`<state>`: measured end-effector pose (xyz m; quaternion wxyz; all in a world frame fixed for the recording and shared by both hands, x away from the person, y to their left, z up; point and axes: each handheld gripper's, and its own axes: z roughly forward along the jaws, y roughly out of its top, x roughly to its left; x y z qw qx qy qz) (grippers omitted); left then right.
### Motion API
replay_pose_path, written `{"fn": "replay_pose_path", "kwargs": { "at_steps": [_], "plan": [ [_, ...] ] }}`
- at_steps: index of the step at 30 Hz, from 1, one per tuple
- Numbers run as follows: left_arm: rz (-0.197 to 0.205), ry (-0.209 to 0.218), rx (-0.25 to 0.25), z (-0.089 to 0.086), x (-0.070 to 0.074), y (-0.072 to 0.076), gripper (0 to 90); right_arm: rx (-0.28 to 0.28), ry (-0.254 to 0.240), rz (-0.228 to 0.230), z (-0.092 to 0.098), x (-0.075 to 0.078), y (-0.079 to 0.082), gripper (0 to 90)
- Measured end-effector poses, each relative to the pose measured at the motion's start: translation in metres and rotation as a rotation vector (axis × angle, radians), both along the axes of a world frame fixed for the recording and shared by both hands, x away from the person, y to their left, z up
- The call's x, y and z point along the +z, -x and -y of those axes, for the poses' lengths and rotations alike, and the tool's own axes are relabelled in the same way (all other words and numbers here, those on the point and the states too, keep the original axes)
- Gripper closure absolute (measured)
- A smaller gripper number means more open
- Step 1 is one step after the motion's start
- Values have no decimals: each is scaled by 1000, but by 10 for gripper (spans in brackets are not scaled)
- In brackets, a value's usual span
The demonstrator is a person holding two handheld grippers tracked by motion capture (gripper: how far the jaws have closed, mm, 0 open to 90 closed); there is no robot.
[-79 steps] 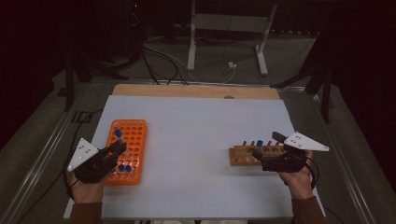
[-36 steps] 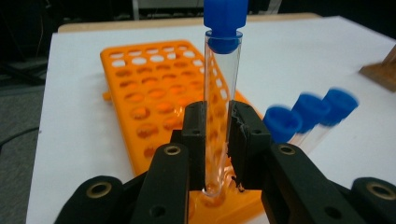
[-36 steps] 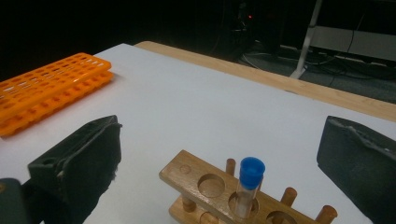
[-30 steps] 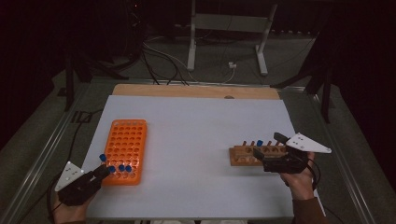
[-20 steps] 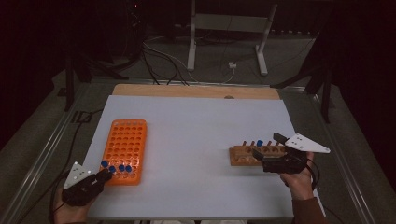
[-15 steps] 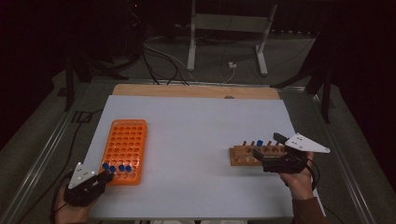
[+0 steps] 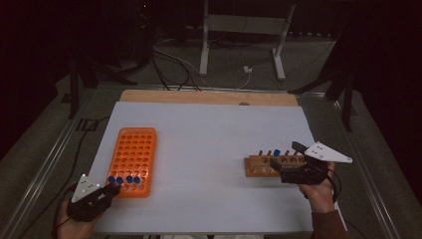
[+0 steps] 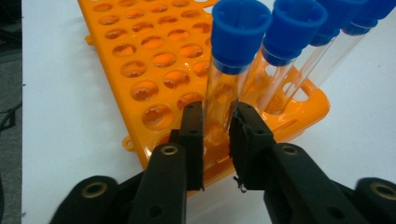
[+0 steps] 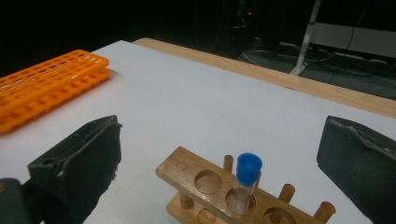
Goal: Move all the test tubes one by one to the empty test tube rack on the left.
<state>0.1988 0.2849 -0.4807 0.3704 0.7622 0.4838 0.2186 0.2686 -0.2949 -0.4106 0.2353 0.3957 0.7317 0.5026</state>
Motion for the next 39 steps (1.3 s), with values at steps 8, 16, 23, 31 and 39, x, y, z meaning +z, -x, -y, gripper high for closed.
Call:
{"fn": "replay_pose_path", "kwargs": {
  "at_steps": [8, 16, 23, 31, 39],
  "plan": [
    [64, 87, -7, -10, 14, 7, 528, -4, -1, -3, 3, -1, -1, 0],
    [160, 166, -64, -7, 29, 11, 277, -11, -2, -4, 5, -1, -2, 0],
    [204, 181, -80, 5, 41, 4, 89, -42, -9, -15, 11, -5, -7, 0],
    [240, 188, -66, 17, 49, -8, 8, -76, 17, -20, 16, -11, -11, 25],
    [255, 208, -88, 27, 52, -16, 42, -92, 26, -63, 17, -25, -20, 125]
  ]
}}
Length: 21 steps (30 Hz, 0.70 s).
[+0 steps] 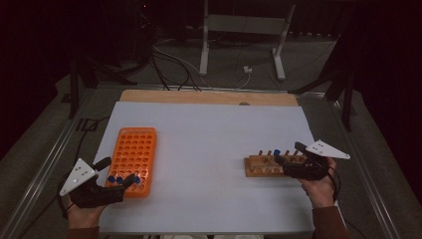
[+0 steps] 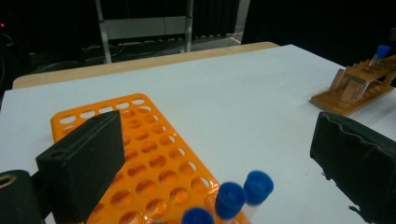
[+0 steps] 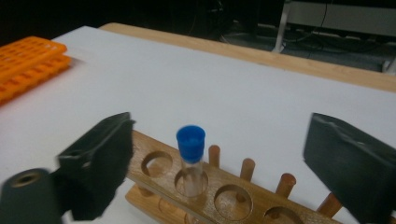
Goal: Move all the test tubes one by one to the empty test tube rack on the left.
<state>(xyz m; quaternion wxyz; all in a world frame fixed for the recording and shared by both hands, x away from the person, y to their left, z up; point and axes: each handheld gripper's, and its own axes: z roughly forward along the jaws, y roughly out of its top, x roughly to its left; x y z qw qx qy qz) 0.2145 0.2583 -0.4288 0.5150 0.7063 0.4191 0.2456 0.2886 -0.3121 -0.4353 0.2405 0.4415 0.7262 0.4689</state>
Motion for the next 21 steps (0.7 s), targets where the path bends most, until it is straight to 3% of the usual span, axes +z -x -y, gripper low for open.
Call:
{"fn": "replay_pose_path", "kwargs": {
  "at_steps": [2, 7, 10, 14, 21],
  "plan": [
    [7, 9, -16, 4, 2, -1, 50, 2, 9, -7, -1, -3, -2, 172],
    [10, 9, -27, 14, 5, -5, 11, 33, 45, -21, -5, -11, -4, 438],
    [5, 8, -39, 19, 6, -8, 8, 58, 60, -35, -9, -14, -6, 544],
    [4, 11, -42, 24, 6, -10, 8, 78, 74, -54, -12, -18, -10, 618],
    [-7, 15, -43, 29, 6, -13, 9, 92, 140, -45, -17, -22, -8, 741]
  ]
}}
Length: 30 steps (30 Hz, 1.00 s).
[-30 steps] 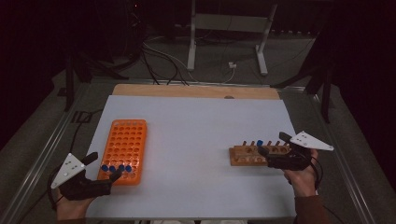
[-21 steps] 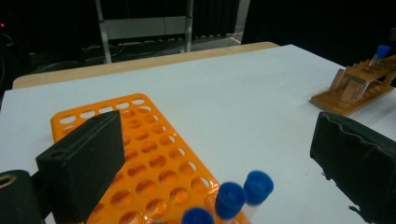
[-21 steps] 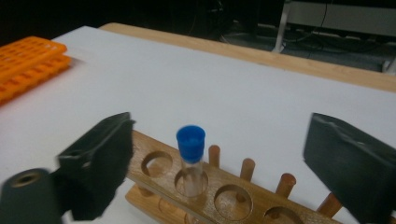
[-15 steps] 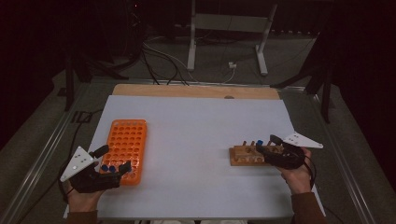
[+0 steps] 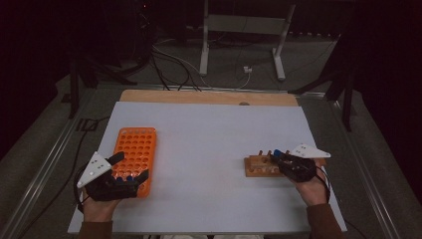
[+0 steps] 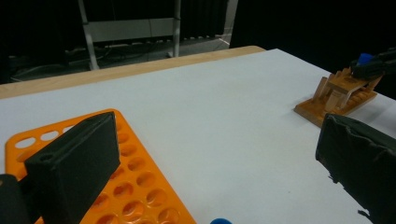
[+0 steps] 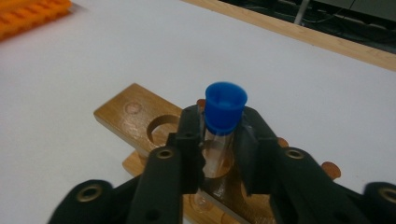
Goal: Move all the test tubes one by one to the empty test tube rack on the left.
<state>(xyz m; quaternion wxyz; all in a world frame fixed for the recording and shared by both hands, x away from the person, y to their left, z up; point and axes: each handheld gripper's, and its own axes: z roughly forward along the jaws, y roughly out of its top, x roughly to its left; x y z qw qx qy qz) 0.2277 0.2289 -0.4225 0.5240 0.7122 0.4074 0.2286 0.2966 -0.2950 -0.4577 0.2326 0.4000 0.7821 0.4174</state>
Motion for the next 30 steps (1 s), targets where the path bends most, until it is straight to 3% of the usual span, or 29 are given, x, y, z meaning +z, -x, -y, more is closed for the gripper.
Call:
{"fn": "replay_pose_path", "kwargs": {
  "at_steps": [6, 11, 23, 30],
  "plan": [
    [-8, -2, 1, 6, 2, -3, 8, 16, -10, -4, 0, 0, 1, 766],
    [-6, -5, -4, 12, 5, -4, 9, -1, -23, 14, 2, 6, 3, 767],
    [3, -10, -41, 35, 10, -10, 9, 1, -55, 112, 3, 47, 16, 768],
    [14, -8, -73, 54, 13, -12, 9, 18, -56, 146, -3, 62, 19, 767]
  ]
}}
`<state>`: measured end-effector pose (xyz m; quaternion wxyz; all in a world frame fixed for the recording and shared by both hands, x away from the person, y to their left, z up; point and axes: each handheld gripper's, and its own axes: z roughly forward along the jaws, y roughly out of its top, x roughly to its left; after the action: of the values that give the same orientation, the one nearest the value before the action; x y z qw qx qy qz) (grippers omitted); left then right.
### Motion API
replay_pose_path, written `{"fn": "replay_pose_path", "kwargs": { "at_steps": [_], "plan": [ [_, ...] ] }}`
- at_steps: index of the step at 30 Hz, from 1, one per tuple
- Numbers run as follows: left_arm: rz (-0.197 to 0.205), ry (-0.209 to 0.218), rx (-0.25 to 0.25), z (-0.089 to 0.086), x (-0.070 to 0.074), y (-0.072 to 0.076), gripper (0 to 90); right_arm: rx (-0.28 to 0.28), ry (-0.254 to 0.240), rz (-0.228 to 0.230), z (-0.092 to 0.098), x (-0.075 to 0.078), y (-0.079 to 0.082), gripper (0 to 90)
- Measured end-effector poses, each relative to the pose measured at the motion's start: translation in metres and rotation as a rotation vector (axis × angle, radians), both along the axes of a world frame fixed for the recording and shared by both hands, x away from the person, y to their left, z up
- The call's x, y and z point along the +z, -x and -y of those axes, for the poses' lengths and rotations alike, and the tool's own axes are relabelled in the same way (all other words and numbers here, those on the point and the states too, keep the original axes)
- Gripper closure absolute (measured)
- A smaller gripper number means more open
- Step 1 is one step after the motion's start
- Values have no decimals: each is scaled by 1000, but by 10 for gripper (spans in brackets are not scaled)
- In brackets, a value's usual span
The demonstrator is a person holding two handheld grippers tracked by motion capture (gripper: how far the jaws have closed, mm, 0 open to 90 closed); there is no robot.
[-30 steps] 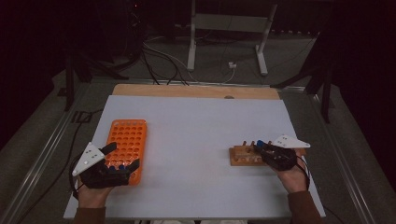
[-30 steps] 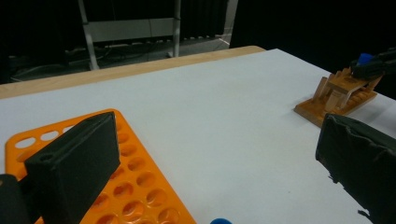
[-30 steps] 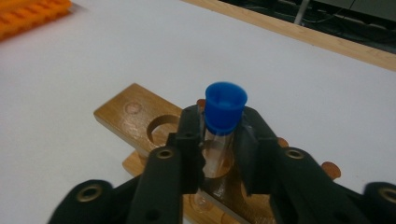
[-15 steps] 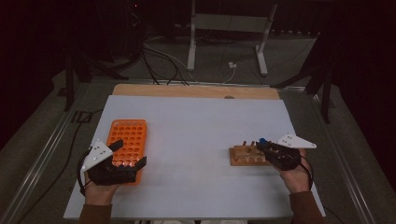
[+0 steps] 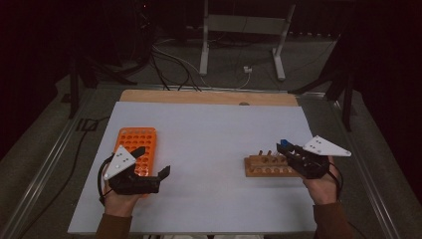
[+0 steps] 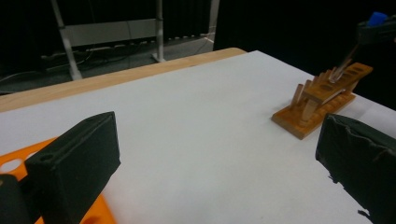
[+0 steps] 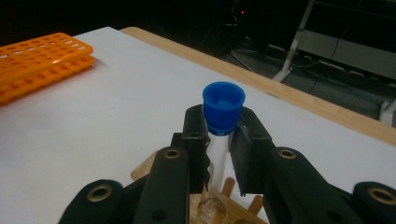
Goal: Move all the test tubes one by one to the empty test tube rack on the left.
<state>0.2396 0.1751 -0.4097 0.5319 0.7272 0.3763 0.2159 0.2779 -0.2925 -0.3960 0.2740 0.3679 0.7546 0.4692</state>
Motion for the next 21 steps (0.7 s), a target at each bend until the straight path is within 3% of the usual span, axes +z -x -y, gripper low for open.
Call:
{"fn": "replay_pose_path", "kwargs": {
  "at_steps": [6, 21],
  "plan": [
    [0, 0, -28, 18, 0, -3, 9, 50, -15, 1, -16, 5, 2, 767],
    [-17, -24, -110, 67, -11, -7, 16, 170, -26, -35, -67, 0, 3, 767]
  ]
}}
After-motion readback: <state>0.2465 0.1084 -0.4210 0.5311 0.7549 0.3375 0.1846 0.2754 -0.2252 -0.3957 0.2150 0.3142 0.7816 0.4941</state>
